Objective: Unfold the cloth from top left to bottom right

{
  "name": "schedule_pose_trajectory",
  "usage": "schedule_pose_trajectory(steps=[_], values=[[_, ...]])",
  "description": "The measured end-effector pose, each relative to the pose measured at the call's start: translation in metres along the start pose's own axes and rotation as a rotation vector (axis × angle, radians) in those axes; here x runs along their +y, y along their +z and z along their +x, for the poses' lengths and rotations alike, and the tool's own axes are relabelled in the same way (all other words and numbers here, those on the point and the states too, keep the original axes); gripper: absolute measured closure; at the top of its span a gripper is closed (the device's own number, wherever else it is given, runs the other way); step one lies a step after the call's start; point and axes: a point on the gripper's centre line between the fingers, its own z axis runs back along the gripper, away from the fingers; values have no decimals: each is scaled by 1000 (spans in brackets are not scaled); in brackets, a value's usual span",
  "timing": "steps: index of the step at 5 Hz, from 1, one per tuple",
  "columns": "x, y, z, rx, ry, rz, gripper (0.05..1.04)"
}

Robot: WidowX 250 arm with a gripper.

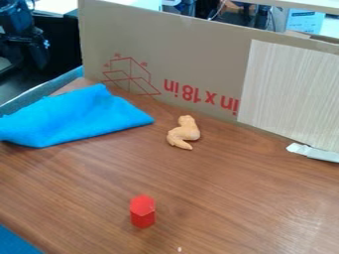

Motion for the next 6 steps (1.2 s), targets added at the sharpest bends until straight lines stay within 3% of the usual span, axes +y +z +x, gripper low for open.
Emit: schedule_pose_trajectory(steps=[1, 3, 6], values=[[2, -3, 1, -3, -6, 7, 83], [-1, -20, 1, -57, -16, -17, 83], [1, -30, 2, -81, -13, 32, 83]])
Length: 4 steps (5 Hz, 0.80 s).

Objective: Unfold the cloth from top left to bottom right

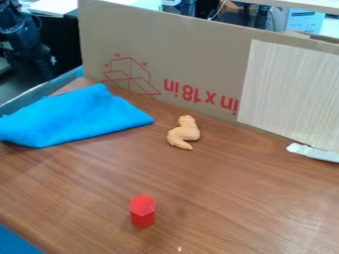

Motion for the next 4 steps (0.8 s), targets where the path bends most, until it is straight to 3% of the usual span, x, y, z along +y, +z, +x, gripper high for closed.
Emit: schedule_pose_trajectory(steps=[4], values=[[-24, -21, -8, 42, -52, 15, 83]])
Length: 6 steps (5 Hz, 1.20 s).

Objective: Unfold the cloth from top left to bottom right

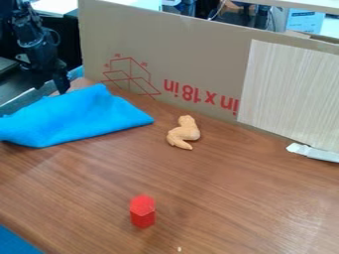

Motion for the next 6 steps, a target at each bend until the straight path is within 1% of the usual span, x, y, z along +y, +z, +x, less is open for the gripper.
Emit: schedule_pose_trajectory(steps=[1, 2, 3, 4, 5, 6], values=[[1, -4, -3, 17, -1, 10, 83], [-3, -18, -7, 51, -4, 17, 83], [-2, -20, -3, 56, -11, 32, 83], [2, -31, -6, 80, 2, 41, 119], [1, -32, -3, 83, 3, 45, 428], [1, -32, 0, 74, 3, 34, 675]])
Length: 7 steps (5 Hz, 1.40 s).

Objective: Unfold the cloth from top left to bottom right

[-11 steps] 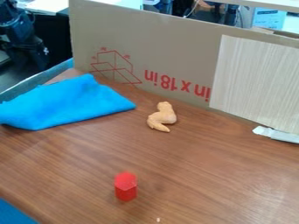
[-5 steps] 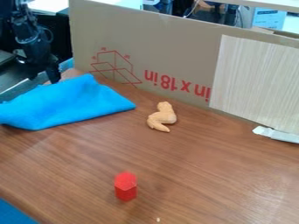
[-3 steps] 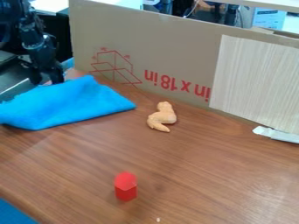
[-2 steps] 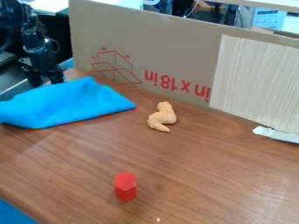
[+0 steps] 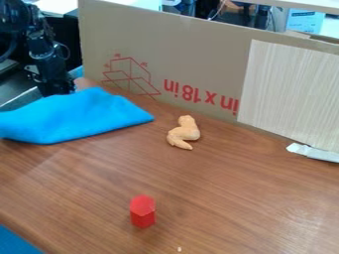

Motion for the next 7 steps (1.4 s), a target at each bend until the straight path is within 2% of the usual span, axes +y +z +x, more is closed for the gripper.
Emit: schedule_pose_trajectory(steps=[1, 2, 3, 5, 6, 7], values=[[-1, -2, -1, -2, -4, -7, 861], [-2, -3, -4, -4, 0, -32, 976], [-4, 0, -6, -7, 10, -58, 1008], [-1, 51, 1, -99, 54, -115, 1012], [-5, 77, -1, -149, 64, -130, 1012], [-13, 96, -16, -184, 32, -134, 1014]])
